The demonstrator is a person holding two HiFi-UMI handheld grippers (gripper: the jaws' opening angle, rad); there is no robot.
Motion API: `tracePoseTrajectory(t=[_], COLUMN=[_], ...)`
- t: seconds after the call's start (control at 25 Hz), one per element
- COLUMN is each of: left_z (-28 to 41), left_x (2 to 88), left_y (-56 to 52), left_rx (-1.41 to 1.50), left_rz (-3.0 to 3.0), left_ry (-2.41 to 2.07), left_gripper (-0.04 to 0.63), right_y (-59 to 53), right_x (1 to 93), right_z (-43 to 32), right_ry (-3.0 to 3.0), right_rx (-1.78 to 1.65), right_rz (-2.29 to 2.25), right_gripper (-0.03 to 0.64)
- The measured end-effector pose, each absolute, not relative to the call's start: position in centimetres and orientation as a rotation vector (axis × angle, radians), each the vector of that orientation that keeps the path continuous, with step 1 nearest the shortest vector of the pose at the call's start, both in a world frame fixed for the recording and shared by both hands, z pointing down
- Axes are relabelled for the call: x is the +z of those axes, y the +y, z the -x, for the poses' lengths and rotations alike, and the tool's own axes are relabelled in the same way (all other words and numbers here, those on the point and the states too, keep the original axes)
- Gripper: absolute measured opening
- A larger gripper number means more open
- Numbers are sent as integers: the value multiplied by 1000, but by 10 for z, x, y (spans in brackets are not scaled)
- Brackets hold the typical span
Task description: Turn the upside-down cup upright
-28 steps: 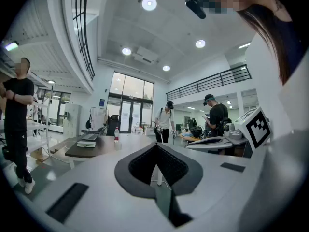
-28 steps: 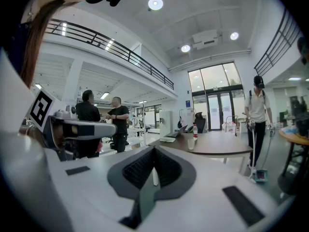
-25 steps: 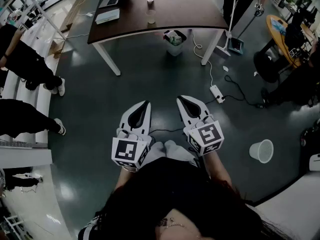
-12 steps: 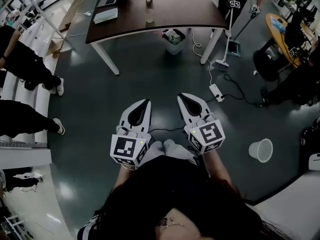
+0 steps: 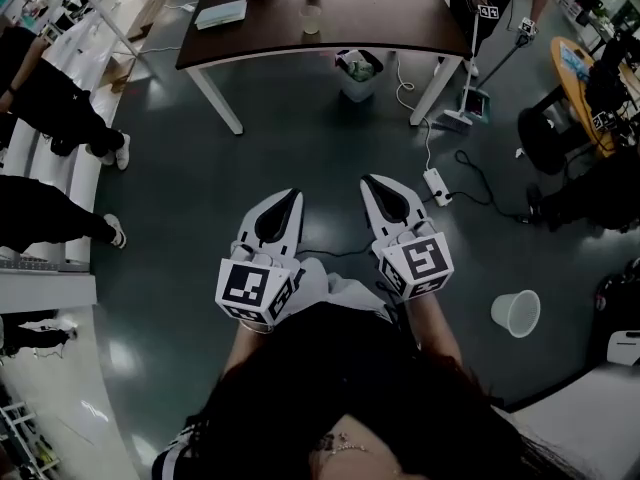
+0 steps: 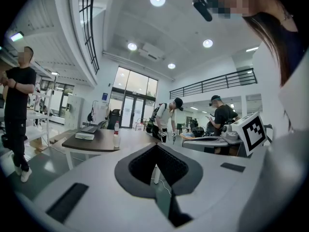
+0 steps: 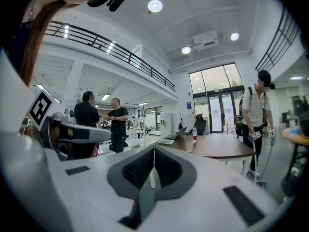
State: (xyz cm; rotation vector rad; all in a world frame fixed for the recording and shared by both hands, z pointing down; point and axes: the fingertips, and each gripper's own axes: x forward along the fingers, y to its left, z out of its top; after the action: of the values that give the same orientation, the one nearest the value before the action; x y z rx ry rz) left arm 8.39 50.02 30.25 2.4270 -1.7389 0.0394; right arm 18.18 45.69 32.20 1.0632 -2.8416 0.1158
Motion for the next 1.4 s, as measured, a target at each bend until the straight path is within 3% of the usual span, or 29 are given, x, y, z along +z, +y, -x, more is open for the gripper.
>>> tracePoseTrajectory(t=[0.6,1.4], left_z=[-43,54], left_x=[318,310], left_y=[390,184], left_rx=[40,22], left_rz=[-2382,-2432], left_ry=[-1712,-1624], left_gripper=[2,2], right_y=[342,146], right_x=[337,327], right_z=[-151,-52], right_ry=[-2804,-2768], right_rx=[159,133], right_rz=[-1110,-1185], right_gripper=[18,18])
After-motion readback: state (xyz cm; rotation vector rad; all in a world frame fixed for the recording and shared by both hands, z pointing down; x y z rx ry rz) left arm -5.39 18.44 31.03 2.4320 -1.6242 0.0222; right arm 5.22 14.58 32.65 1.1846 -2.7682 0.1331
